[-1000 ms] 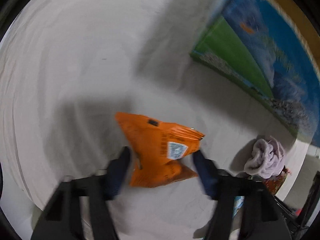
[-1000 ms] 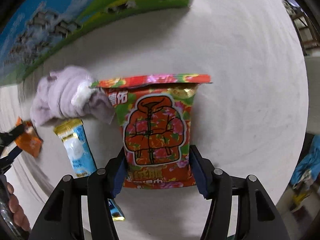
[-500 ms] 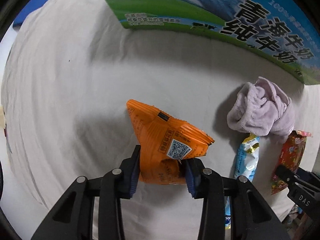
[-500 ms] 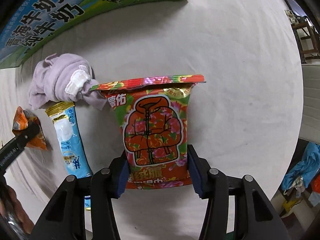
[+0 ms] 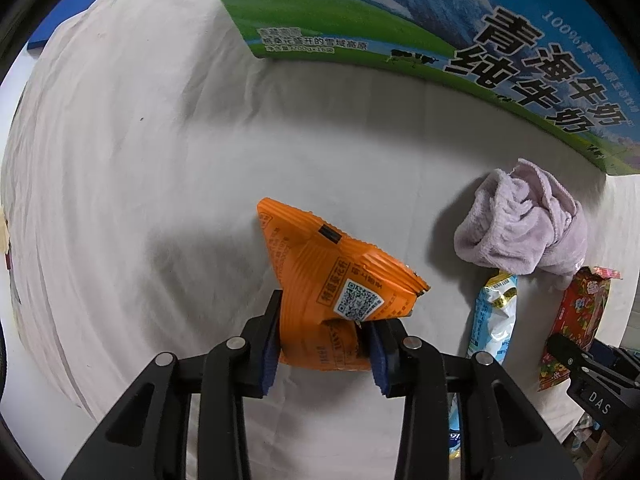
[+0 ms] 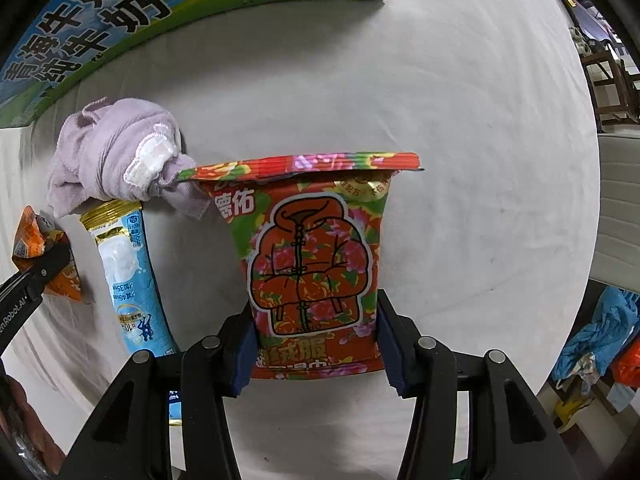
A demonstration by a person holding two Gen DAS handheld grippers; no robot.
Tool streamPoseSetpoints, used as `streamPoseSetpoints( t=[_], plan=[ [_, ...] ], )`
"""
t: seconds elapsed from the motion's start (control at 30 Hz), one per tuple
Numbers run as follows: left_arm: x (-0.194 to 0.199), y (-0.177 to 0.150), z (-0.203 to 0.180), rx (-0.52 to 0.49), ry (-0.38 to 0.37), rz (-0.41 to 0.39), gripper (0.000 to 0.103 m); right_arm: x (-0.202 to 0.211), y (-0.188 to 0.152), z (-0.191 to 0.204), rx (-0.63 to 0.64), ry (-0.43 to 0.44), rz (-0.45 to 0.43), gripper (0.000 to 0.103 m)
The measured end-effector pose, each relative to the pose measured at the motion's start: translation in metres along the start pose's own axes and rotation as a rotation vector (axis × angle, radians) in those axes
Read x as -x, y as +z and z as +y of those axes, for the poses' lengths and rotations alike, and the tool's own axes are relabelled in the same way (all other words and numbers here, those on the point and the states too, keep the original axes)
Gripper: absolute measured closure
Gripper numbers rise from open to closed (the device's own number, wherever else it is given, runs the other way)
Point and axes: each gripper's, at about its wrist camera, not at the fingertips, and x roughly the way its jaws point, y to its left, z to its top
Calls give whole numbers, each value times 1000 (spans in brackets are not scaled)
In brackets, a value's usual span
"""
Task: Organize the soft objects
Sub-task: 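Carry both bags over the box, lower them in and open both grippers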
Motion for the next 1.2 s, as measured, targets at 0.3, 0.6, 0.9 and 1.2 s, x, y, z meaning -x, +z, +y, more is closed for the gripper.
streamPoseSetpoints(
  t=[0.3, 0.6, 0.9, 1.2],
  plan=[
    [50, -38, -8, -30, -93, -63, 70, 33, -33, -10, 14, 57, -38, 53],
    [115, -69, -29, -96, -177, -154, 70, 112, -74, -3, 79, 116, -160, 53],
    [181, -57, -29, -117, -259, -259, 70, 187, -93, -6, 119, 196, -257, 53],
    [225, 8, -26, -135, -295, -351, 70, 238, -58, 16, 127, 251, -353, 53]
  ],
)
